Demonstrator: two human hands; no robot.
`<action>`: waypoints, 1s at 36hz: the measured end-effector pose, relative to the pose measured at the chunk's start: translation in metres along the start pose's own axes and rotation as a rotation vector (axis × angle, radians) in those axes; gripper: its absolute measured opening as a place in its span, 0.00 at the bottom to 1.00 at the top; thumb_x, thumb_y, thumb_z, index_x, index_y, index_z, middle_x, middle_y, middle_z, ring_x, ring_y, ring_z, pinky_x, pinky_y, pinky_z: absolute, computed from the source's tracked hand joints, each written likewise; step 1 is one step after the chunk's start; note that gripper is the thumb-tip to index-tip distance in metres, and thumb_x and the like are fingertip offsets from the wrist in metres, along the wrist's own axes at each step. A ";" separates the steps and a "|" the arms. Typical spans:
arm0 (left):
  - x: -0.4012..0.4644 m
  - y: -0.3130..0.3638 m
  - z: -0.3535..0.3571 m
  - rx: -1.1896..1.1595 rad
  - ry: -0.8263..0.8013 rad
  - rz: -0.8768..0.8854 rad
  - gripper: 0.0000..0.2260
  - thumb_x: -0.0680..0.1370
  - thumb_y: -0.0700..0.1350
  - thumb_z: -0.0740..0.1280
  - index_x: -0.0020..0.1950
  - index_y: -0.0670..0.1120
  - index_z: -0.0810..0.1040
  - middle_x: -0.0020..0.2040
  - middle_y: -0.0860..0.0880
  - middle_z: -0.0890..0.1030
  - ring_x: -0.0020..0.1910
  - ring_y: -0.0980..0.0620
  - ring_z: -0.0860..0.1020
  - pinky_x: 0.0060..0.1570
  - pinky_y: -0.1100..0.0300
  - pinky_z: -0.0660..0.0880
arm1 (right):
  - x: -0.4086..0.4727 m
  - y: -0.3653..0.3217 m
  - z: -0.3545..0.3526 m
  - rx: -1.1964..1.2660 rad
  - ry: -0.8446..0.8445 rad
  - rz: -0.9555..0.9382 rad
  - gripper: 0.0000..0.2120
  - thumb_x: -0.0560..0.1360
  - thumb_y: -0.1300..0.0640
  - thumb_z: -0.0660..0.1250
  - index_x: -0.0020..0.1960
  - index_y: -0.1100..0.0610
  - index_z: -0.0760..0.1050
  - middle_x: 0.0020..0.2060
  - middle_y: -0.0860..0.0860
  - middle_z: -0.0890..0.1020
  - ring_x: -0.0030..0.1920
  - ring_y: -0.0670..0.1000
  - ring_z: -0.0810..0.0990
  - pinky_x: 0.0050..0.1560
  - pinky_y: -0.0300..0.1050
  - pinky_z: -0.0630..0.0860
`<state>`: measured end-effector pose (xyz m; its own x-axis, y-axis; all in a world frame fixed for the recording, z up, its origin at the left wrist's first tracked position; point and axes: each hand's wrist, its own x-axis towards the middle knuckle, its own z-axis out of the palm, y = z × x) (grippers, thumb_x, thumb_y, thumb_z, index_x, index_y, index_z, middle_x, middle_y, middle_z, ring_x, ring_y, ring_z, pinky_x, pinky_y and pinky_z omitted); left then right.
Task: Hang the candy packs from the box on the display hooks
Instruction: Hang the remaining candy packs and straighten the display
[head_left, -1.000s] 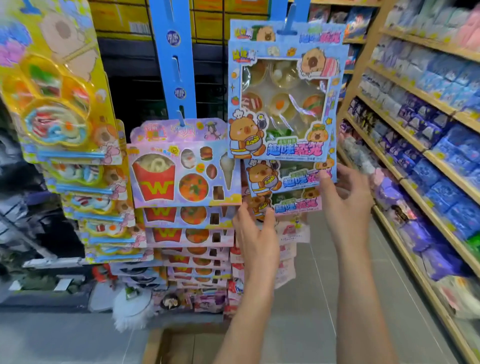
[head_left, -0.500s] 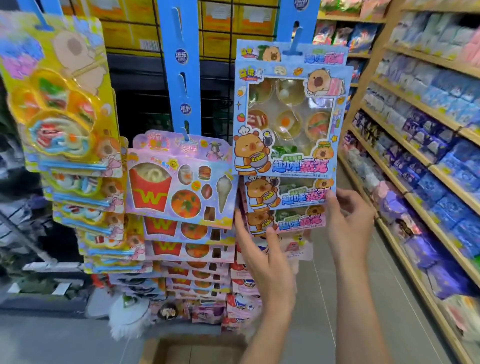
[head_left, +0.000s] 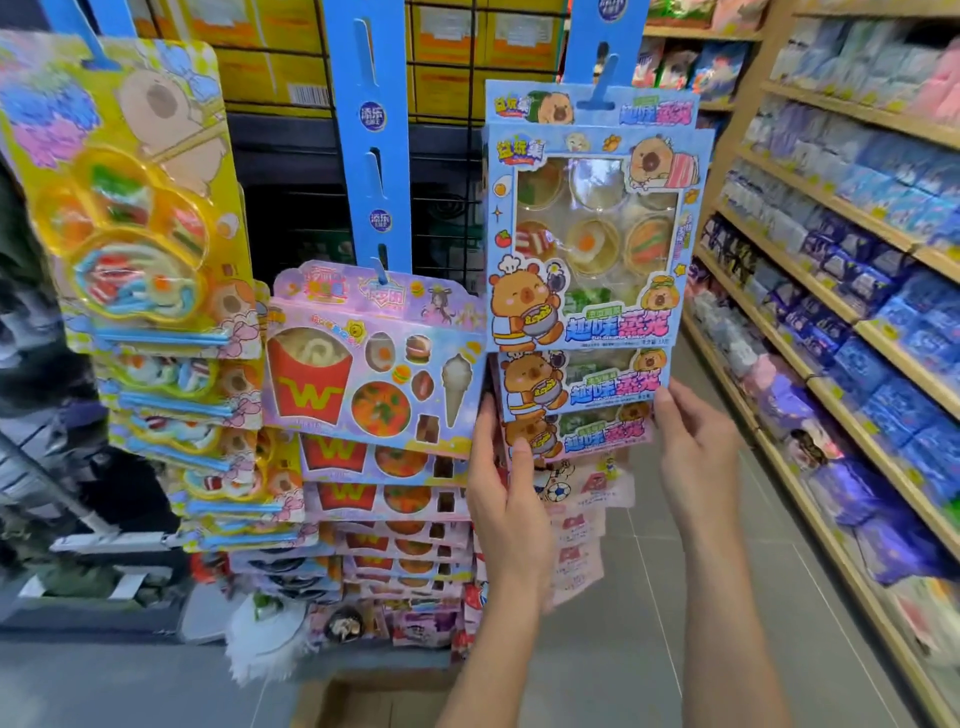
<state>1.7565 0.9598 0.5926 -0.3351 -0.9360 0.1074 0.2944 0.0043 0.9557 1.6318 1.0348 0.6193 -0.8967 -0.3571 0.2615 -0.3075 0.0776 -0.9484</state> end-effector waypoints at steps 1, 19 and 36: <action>0.000 0.000 -0.001 -0.005 -0.003 0.003 0.20 0.84 0.43 0.61 0.67 0.68 0.69 0.68 0.67 0.74 0.69 0.64 0.71 0.64 0.62 0.72 | -0.001 0.000 0.000 0.016 -0.010 -0.002 0.13 0.84 0.55 0.60 0.62 0.50 0.80 0.46 0.35 0.84 0.44 0.30 0.81 0.40 0.23 0.71; -0.024 -0.042 0.010 0.259 0.092 -0.309 0.27 0.83 0.44 0.60 0.79 0.62 0.58 0.78 0.56 0.64 0.76 0.50 0.64 0.73 0.42 0.64 | -0.015 0.044 0.004 -0.045 -0.171 0.070 0.16 0.84 0.49 0.59 0.70 0.47 0.76 0.54 0.40 0.85 0.57 0.42 0.82 0.57 0.44 0.78; -0.021 -0.061 -0.010 0.366 0.068 -0.216 0.31 0.82 0.46 0.63 0.80 0.57 0.53 0.81 0.58 0.54 0.80 0.55 0.54 0.78 0.44 0.55 | -0.026 0.068 0.002 -0.043 -0.233 0.168 0.25 0.82 0.38 0.56 0.75 0.47 0.69 0.66 0.41 0.78 0.63 0.34 0.76 0.64 0.39 0.74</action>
<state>1.7546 0.9755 0.5297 -0.2911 -0.9501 -0.1123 -0.1174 -0.0810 0.9898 1.6348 1.0478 0.5482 -0.8405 -0.5396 0.0483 -0.1781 0.1910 -0.9653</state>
